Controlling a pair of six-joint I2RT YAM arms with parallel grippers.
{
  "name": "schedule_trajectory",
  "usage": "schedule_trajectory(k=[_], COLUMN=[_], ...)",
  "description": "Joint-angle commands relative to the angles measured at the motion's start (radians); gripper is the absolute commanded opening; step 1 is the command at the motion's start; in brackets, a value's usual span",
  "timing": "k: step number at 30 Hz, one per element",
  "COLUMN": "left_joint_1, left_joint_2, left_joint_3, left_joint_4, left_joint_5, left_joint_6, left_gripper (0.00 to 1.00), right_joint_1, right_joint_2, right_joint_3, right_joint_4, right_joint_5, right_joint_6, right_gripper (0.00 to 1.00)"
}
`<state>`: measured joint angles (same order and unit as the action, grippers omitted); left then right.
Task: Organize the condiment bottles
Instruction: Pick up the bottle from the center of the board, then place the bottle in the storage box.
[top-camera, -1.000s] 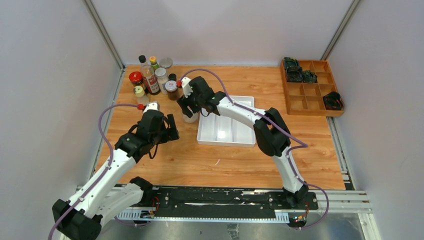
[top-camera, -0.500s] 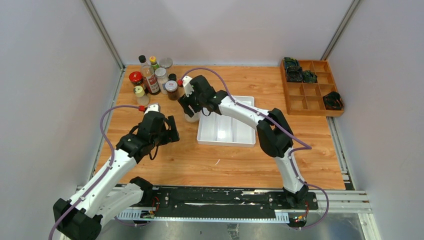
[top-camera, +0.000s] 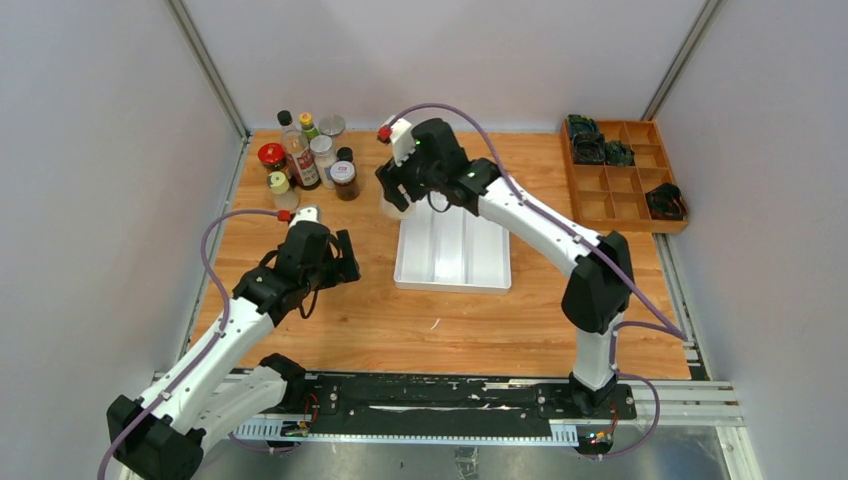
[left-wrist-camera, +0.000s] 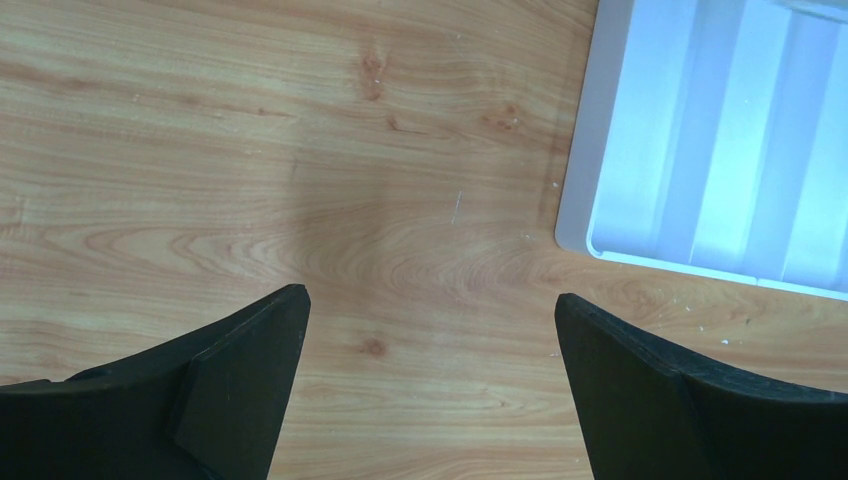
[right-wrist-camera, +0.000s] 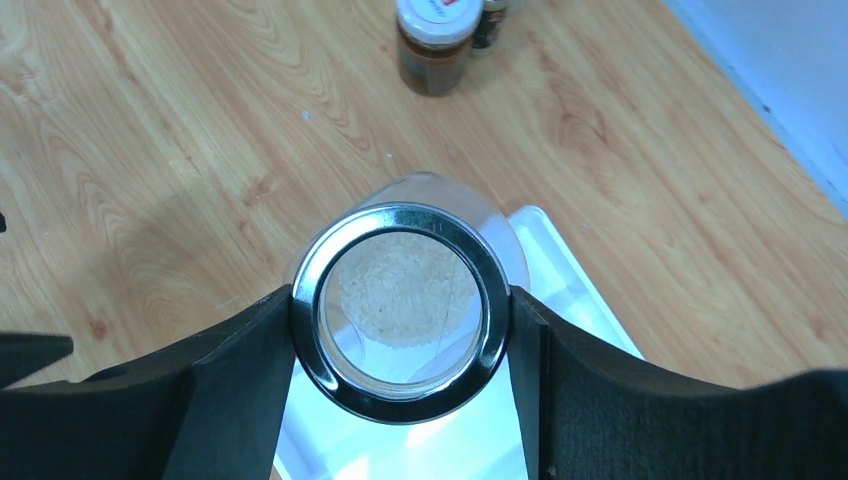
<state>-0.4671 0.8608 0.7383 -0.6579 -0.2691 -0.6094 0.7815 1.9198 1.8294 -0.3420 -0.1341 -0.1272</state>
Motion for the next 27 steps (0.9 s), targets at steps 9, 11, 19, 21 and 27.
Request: schedule_trajectory(k=[9,11,19,21,27], left_joint_1=[-0.001,-0.001,-0.001,-0.001,-0.001], left_joint_2=[0.052,0.06,0.076,0.077,0.073], left_joint_3=[-0.027,-0.025,-0.024,-0.021,-0.011], left_joint_4=[0.081,0.084,0.073,0.057,0.019], left_joint_5=[0.049,0.052,0.059,0.055,0.036], left_joint_6=[-0.006,-0.002,0.022,0.027,0.023], left_gripper=[1.0,1.0,1.0,1.0,1.0], right_joint_1=[-0.299,-0.34,-0.458,-0.472,-0.496], right_joint_2=[-0.189,-0.185,-0.181,-0.181,-0.164], right_joint_3=[-0.133,-0.13,-0.165,-0.178,-0.221], right_joint_4=[-0.076,-0.09,-0.138,-0.151,-0.163], right_joint_5=[-0.163,-0.197,-0.329,-0.364,-0.364], right_joint_6=[-0.042,-0.056,-0.122,-0.148,-0.211], right_gripper=[0.56,0.55,0.56,0.56,0.57])
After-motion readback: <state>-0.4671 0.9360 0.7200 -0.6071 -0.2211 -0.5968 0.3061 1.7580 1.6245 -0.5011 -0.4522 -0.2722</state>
